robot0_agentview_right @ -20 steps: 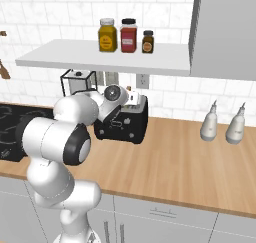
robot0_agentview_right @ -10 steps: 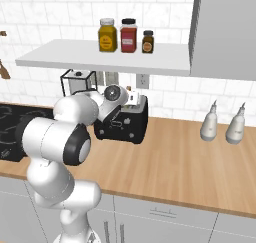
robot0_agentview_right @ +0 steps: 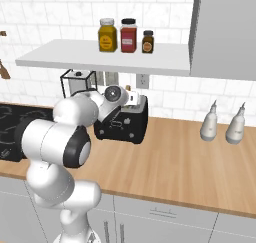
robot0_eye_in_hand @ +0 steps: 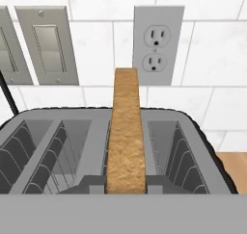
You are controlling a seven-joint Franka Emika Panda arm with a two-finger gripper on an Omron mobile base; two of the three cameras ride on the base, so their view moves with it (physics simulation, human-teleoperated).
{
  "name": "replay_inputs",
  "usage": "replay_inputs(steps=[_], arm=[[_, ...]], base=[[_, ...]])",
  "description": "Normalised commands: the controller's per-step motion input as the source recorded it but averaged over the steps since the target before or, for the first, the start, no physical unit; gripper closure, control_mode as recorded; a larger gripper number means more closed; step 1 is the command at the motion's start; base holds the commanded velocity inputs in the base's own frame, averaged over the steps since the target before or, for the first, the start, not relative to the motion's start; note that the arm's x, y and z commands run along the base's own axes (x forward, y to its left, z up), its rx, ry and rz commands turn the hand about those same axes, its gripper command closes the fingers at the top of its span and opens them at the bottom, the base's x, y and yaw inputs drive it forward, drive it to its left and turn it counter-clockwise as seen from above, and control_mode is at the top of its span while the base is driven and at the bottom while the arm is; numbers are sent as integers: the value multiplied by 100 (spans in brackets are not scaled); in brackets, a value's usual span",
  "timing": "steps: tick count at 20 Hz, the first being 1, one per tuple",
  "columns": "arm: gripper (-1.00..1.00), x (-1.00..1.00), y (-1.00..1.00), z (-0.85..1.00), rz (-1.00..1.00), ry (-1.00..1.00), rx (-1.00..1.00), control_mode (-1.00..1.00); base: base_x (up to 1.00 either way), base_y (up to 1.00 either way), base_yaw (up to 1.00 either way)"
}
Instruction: Start the toaster. Once the lever pops up, take the bread to the plate on the dining counter.
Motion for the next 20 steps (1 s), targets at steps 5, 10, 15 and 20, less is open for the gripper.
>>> replay_inputs(steps=[5,10,15,20], arm=[[100,-1,0,0,1,0,0,-100],[100,0,0,0,0,0,0,-100],[100,0,0,0,0,0,0,-100],[100,0,0,8,0,0,0,-100]], base=[[0,0,0],[0,0,0],[0,0,0],[0,0,0]])
